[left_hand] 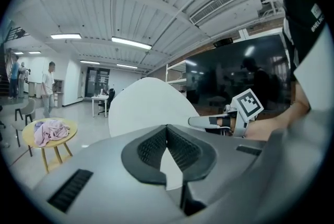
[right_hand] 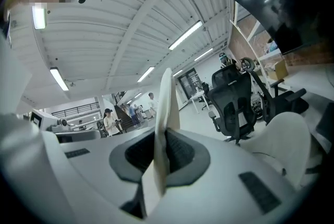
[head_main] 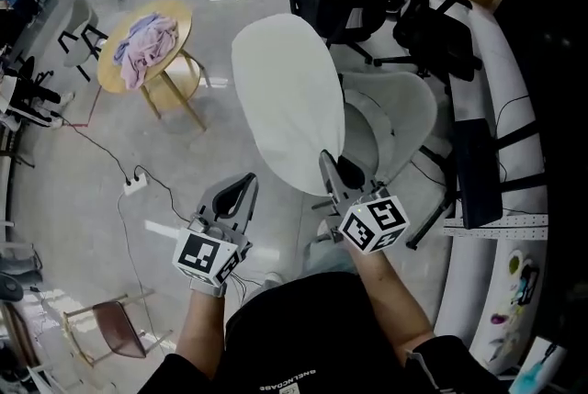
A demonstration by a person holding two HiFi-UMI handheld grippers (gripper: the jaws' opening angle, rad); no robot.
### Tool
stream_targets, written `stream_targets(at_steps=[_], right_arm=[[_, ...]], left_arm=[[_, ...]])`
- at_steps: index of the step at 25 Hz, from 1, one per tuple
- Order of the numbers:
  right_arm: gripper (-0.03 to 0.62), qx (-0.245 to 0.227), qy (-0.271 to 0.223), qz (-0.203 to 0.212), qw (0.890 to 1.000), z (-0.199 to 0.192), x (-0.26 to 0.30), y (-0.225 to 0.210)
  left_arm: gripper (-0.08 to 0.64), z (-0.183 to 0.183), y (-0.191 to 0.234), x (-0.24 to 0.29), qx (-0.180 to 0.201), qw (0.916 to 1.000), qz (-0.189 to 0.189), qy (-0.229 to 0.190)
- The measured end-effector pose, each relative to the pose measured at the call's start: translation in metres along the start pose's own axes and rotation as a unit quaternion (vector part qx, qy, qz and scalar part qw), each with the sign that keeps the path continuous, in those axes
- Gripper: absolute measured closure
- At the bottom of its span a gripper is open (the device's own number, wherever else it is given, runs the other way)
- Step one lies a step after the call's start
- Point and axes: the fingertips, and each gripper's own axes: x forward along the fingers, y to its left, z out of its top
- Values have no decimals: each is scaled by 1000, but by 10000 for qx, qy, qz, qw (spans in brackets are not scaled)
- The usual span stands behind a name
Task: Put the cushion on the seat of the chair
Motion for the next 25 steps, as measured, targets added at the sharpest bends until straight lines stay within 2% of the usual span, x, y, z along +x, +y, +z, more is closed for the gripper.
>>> stream_targets(at_steps=[11,19,25], right_arm=[[551,157,226,445,9986,29,34,-59],[551,266,353,448,9980,29,35,-88],[551,315,421,357,9980,25,31,-102]], left_arm=[[549,12,3,62,-17,9981,567,248],[549,4,-2,88,-46,9972,606,434],[549,-1,-4,102,-75,9975,496,495]])
